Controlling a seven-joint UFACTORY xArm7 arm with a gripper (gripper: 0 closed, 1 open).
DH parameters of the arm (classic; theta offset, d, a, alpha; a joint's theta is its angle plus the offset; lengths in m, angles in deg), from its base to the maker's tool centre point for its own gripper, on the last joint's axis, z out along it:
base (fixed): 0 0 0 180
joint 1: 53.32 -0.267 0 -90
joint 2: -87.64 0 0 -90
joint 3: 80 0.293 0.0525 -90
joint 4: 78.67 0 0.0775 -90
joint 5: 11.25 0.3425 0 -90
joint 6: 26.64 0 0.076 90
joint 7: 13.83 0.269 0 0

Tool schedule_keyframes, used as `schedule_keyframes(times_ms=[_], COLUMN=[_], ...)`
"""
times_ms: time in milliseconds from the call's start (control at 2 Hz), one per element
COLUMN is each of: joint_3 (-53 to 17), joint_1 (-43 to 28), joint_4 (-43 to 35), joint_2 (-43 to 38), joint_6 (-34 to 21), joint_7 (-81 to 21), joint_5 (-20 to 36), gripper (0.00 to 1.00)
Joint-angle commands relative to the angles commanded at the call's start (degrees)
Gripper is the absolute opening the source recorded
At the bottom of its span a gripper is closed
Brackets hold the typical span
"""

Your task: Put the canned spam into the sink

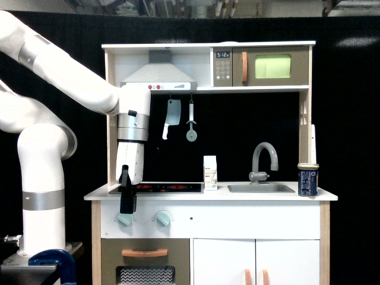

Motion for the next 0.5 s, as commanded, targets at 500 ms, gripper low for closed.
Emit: schedule_keyframes(times_ms=[500], joint_3=[-1.18], joint_1=[-0.17], joint_4=[0.05], joint_2=[3.57], joint_6=[0.54], joint_7=[-1.82], joint_5=[-0.50], gripper=[1.00])
